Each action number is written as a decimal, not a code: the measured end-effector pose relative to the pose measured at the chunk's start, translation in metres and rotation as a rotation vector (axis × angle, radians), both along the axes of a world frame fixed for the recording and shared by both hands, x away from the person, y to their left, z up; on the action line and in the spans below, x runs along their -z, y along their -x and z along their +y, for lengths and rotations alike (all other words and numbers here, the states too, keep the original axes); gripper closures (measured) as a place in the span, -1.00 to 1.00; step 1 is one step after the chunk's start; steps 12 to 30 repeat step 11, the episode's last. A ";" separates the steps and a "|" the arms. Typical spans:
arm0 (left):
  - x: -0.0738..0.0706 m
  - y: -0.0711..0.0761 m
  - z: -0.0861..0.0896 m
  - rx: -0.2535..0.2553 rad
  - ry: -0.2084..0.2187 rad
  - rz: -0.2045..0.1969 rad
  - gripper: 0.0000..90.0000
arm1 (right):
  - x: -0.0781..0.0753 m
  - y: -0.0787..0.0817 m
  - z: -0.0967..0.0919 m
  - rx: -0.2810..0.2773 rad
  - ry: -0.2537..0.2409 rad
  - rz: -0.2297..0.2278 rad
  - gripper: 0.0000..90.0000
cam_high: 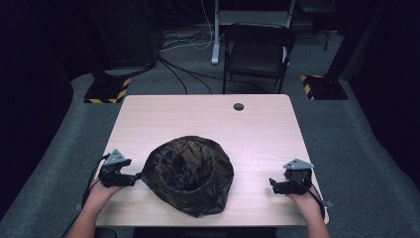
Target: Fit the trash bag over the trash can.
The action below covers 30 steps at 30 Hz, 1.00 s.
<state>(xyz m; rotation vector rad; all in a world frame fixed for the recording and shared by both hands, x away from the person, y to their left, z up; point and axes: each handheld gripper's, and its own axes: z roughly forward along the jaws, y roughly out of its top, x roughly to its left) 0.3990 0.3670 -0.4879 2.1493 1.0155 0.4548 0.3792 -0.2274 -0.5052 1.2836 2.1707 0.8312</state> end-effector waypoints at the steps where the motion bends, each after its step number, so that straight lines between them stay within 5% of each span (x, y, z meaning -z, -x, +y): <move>1: 0.002 -0.002 0.000 -0.002 -0.008 0.009 -0.54 | 0.001 0.001 -0.002 -0.001 -0.006 0.007 -0.99; 7: 0.008 -0.012 0.009 -0.043 0.008 0.050 -0.53 | -0.001 0.007 -0.015 0.013 -0.045 -0.007 -0.99; 11: 0.007 -0.014 0.011 -0.047 0.017 0.040 -0.50 | -0.007 0.007 -0.024 0.016 -0.059 -0.049 -0.99; 30: 0.007 -0.014 0.011 -0.047 0.017 0.040 -0.50 | -0.007 0.007 -0.024 0.016 -0.059 -0.049 -0.99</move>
